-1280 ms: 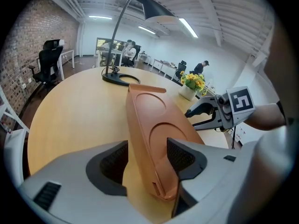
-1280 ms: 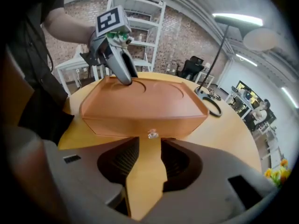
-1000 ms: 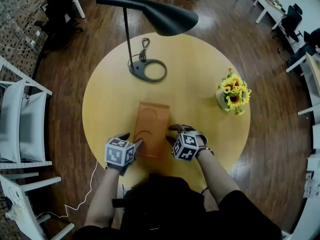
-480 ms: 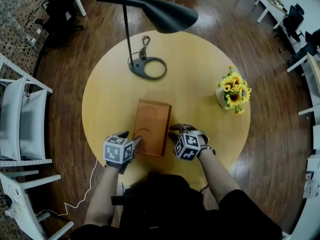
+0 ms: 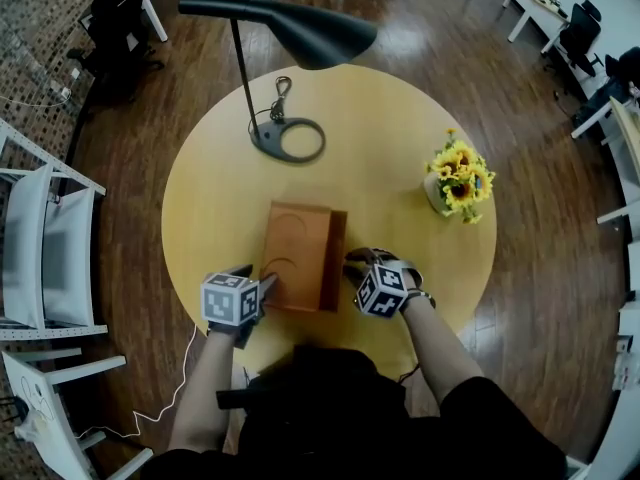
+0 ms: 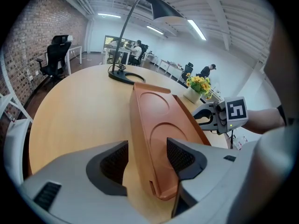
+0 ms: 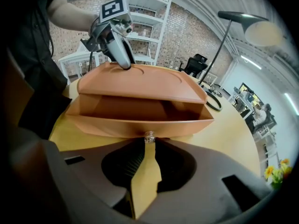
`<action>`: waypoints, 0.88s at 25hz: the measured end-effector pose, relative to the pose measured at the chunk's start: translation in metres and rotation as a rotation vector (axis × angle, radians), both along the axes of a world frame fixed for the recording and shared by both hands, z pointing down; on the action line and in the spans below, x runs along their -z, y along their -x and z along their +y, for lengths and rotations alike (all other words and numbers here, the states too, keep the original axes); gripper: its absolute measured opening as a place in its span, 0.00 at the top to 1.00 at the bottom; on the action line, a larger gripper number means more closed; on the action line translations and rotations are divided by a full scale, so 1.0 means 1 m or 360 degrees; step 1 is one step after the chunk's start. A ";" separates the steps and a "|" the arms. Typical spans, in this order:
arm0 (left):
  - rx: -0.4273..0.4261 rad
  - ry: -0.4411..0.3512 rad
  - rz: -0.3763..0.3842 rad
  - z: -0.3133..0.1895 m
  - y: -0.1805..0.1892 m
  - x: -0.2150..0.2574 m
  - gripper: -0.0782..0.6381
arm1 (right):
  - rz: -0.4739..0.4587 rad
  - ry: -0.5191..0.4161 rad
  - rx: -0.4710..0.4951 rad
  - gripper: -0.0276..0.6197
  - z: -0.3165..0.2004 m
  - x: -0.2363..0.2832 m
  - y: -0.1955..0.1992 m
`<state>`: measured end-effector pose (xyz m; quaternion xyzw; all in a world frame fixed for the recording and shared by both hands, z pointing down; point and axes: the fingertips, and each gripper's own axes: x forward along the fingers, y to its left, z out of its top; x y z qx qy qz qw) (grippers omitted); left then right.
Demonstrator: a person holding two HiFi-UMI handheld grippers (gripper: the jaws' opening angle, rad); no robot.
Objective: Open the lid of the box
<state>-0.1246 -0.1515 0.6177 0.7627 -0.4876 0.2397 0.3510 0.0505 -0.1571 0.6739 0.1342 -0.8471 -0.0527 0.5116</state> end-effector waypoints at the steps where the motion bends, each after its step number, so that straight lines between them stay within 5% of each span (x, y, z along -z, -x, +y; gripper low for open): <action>1: 0.0002 0.0001 -0.0003 0.000 0.001 0.000 0.54 | 0.0005 0.0000 -0.0007 0.84 0.000 0.000 -0.006; 14: 0.0047 0.0007 0.0005 0.001 0.003 -0.001 0.54 | 0.0087 0.0031 -0.0210 0.84 0.007 -0.012 -0.079; 22: 0.0065 0.0007 0.0012 -0.001 0.005 -0.003 0.54 | 0.0055 -0.0002 -0.0261 0.84 0.003 -0.008 -0.079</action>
